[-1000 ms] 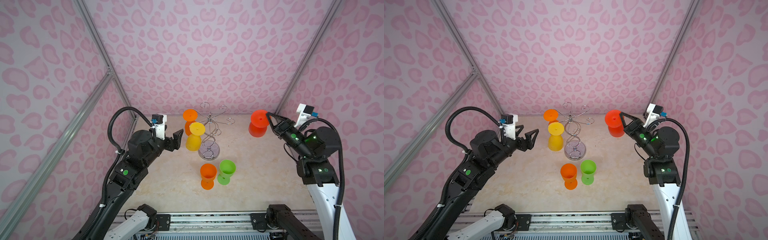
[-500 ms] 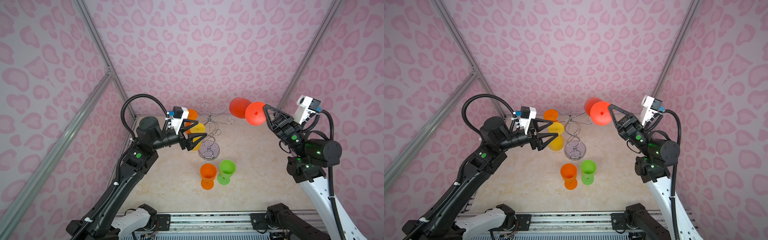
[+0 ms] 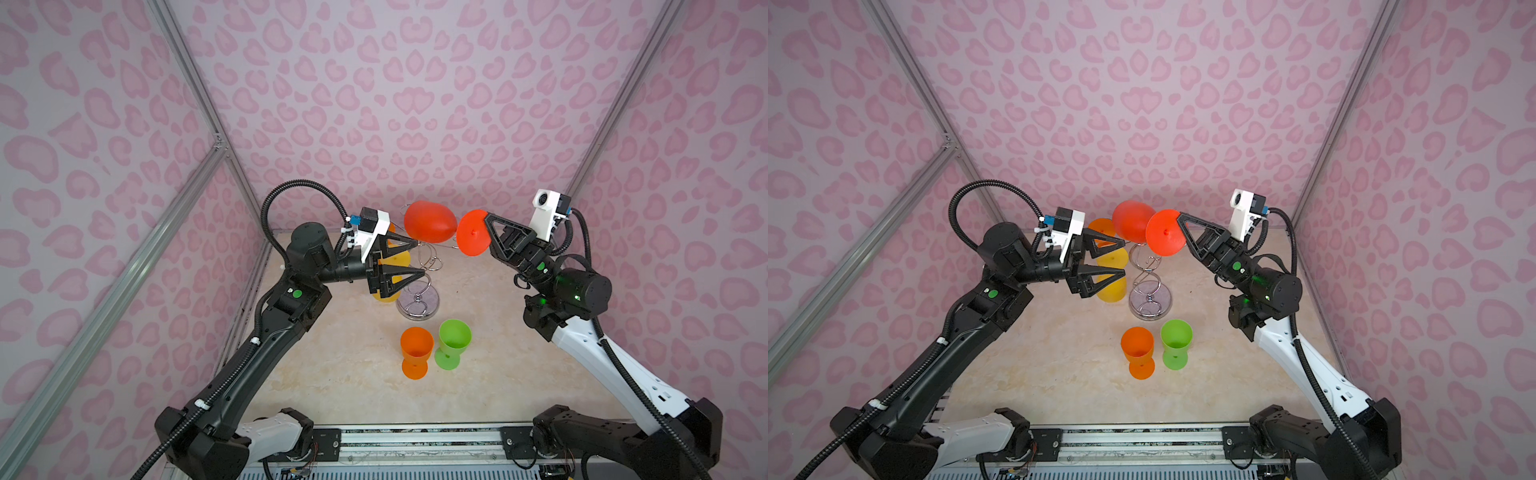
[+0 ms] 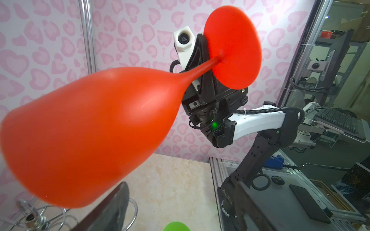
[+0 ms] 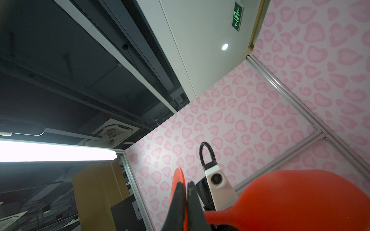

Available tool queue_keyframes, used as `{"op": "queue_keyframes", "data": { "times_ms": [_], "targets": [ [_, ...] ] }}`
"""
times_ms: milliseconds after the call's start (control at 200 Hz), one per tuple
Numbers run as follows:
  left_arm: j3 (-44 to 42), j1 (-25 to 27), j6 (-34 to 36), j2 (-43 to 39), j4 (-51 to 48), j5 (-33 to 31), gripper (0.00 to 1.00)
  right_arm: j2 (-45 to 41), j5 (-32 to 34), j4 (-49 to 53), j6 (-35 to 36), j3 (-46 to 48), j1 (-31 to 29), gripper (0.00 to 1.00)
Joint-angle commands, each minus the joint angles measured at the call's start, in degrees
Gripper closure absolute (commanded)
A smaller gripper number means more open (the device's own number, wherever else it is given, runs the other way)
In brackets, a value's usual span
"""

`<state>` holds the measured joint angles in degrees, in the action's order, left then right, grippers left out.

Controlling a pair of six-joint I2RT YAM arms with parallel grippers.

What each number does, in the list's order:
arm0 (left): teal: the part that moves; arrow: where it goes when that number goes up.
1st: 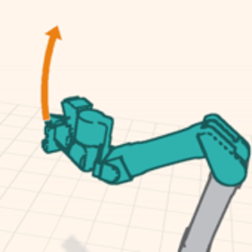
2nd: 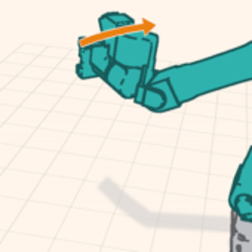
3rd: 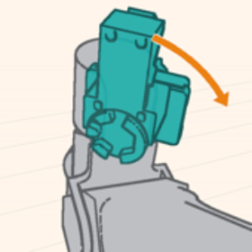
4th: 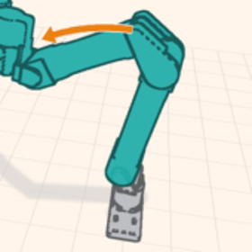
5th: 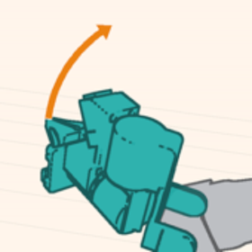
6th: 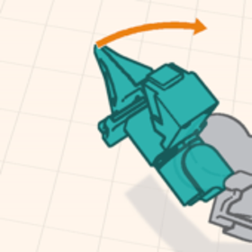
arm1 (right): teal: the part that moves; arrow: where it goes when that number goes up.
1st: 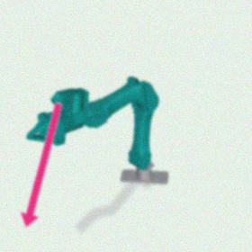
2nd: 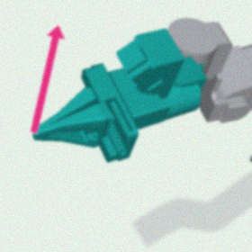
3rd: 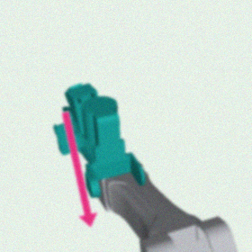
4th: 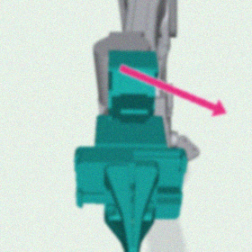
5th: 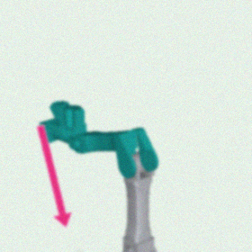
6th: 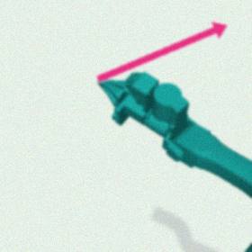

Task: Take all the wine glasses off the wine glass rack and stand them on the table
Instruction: 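Bring the red glass toward the left gripper while the left gripper grasps its bowl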

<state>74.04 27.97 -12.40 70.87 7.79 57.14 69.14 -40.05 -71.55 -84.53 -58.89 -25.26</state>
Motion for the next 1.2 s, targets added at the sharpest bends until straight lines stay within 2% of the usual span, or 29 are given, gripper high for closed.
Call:
{"op": "queue_keyframes", "data": {
  "times_ms": [0,180,640,915,1050,1195],
  "targets": [
    [0.46,-0.10,-0.54,0.80,2.75,-0.52,0.16,1.70,0.98,-11.73,-6.77,0.43,-0.59,1.00],
    [-0.35,-0.62,0.79,0.68,1.36,-1.14,0.16,2.59,1.12,-13.66,-7.84,0.87,-1.27,1.00],
    [-5.07,-3.51,0.86,-2.58,2.71,-1.52,0.16,0.55,0.14,-9.22,-5.24,2.54,-1.35,1.00],
    [-5.76,-3.53,-4.02,-2.50,12.44,1.20,0.18,2.34,0.93,-12.69,-7.56,3.98,-1.88,1.00],
    [-7.29,-3.53,-6.75,-3.70,16.65,2.15,0.24,3.49,0.95,-13.50,-8.19,4.14,-1.82,1.00],
    [-8.33,-3.53,-7.27,-5.44,17.23,2.34,0.35,4.28,0.38,-13.38,-8.28,4.03,-1.73,1.00]
  ]
}}
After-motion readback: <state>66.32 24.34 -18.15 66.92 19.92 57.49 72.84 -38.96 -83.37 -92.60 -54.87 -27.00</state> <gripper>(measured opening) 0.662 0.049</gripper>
